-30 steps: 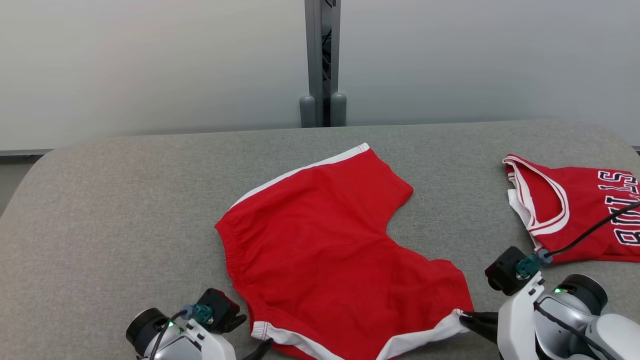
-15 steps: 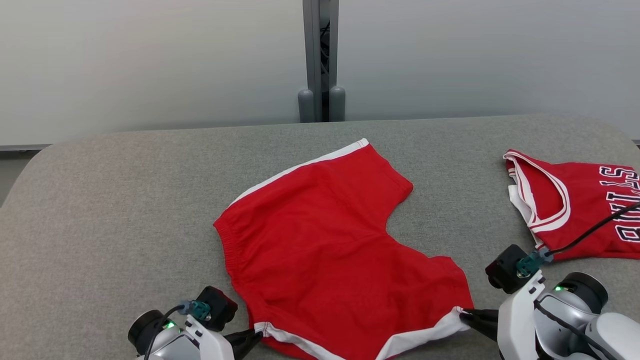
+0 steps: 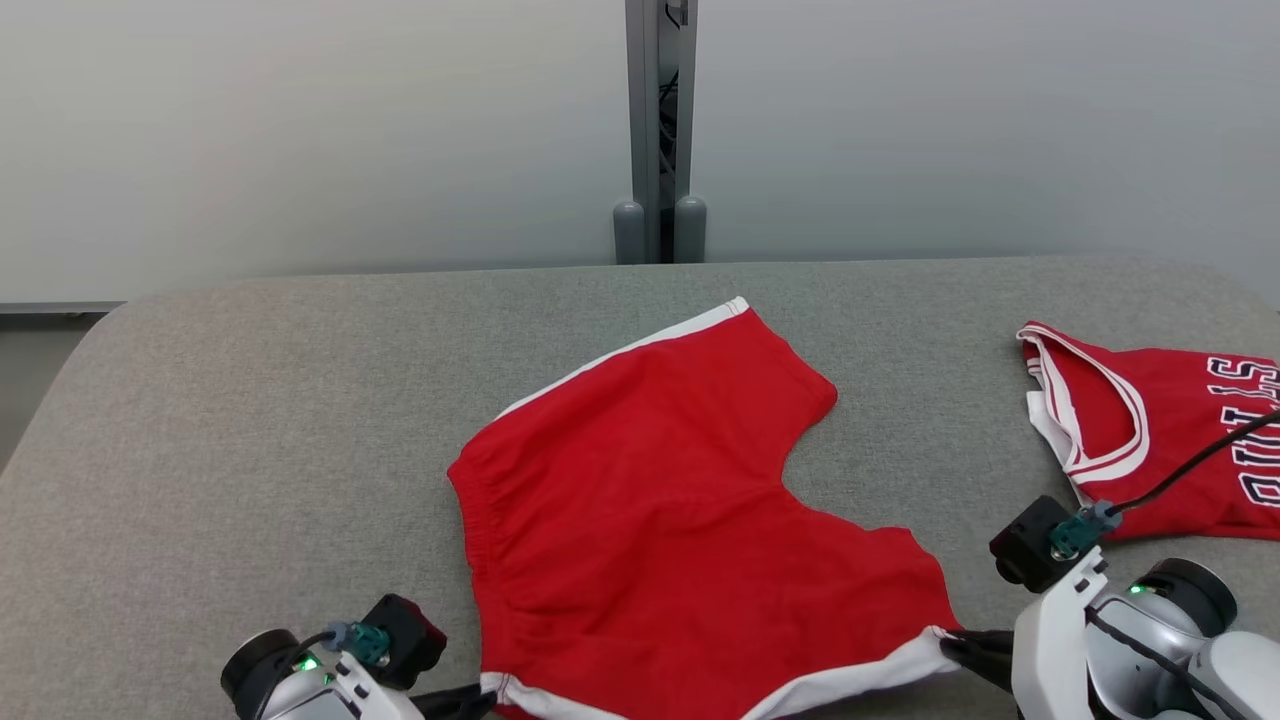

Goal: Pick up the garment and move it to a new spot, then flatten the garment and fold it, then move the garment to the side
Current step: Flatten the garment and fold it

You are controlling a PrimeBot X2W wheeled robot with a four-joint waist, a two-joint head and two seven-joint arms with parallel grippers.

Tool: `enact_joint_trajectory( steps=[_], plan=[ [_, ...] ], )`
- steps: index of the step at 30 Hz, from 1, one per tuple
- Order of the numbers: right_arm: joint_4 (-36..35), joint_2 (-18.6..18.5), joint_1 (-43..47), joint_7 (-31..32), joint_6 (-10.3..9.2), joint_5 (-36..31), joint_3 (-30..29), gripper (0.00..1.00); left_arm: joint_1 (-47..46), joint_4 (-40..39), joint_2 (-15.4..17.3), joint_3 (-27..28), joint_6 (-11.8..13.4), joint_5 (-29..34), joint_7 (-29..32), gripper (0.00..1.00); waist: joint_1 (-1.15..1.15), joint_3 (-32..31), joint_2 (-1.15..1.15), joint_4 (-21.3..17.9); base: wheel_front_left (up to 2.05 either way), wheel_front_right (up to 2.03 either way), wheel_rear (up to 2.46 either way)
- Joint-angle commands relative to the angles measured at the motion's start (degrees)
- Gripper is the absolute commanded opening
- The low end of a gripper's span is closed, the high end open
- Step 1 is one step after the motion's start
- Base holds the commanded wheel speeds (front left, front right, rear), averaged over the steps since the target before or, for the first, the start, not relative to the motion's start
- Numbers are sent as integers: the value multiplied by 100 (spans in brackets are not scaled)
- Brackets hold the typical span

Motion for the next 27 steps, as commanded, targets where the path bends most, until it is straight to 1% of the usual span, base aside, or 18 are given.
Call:
enact_joint_trajectory(
  steps=[1, 6, 12, 14, 16, 19, 23, 27],
  plan=[
    [10, -54, 82, 64, 0, 56, -24, 0, 38, -33, 89, -34, -47, 54, 30, 0, 0, -21, 0, 9, 0, 0, 0],
    [-27, -29, 229, 389, 1, 190, -116, 0, 7, -205, 372, -376, -88, 432, 234, 0, 0, -76, 0, 14, 0, 0, 0],
    [-206, -10, 395, 796, 1, 317, -292, 0, 70, -359, 446, -559, -89, 566, 470, 0, 0, -114, 0, 23, 0, 0, 0],
    [-249, -4, 468, 876, 0, 324, -362, 0, 105, -389, 465, -584, -96, 494, 548, 0, 0, -122, 0, 26, 0, 0, 0],
    [-284, 25, 485, 910, 0, 320, -430, 0, 165, -424, 477, -540, -98, 312, 590, 0, 0, -127, 0, 34, 0, 0, 0],
    [-353, 68, 484, 832, 0, 306, -585, 0, 234, -512, 473, -332, -41, -166, 597, 0, 0, -120, 0, 56, 0, 0, 0],
    [-419, 114, 333, 690, 1, 235, -751, 0, 362, -628, 445, 36, 36, -1047, 657, 0, 0, -80, 0, 110, 0, 0, 0],
    [-396, 149, 181, 484, 1, 260, -919, 0, 424, -717, 448, 414, 165, -1891, 809, 0, 0, 2, 0, 203, 0, 0, 0]
  ],
)
